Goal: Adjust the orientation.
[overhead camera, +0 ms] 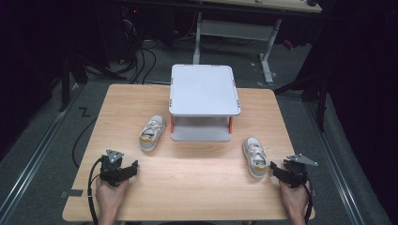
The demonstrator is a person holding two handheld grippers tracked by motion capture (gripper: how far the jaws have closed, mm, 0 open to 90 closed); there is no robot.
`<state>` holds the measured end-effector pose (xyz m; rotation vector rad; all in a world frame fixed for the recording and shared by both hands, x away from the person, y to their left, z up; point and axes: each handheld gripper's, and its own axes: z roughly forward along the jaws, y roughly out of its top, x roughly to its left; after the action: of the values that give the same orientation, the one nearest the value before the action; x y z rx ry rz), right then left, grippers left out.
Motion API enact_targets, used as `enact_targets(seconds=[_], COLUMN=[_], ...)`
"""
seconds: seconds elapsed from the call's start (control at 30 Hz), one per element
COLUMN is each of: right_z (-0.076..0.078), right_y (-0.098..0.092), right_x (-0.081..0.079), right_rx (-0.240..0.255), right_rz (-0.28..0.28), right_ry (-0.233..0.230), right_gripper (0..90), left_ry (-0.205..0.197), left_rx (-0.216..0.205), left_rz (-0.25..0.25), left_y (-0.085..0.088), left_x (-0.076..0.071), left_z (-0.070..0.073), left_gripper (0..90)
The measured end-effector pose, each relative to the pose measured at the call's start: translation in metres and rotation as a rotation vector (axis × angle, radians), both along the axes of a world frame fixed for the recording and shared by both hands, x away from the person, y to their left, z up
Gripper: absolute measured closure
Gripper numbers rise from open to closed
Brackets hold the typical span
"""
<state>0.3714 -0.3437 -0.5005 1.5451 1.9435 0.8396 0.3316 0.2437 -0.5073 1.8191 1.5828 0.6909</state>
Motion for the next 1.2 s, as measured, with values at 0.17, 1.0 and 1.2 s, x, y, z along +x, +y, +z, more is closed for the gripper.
enact_targets(seconds=[0.17, 1.0, 1.2], right_z=[0.0, 0.0, 0.0], right_y=[0.0, 0.001, 0.001], right_x=[0.0, 0.0, 0.0], right_rx=[-0.001, 0.001, 0.003], right_rz=[0.004, 0.006, 0.005], right_ry=[0.001, 0.005, 0.007], right_gripper=[38.9, 37.1, 36.9], left_ry=[-0.003, 0.031, 0.011], left_rx=[-0.035, -0.01, -0.015], left_rz=[-0.002, -0.05, -0.074], left_y=[0.003, -0.006, -0.008], left_x=[0.0, 0.003, 0.0], left_z=[0.0, 0.007, 0.019], left_gripper=[25.7, 32.7, 35.5])
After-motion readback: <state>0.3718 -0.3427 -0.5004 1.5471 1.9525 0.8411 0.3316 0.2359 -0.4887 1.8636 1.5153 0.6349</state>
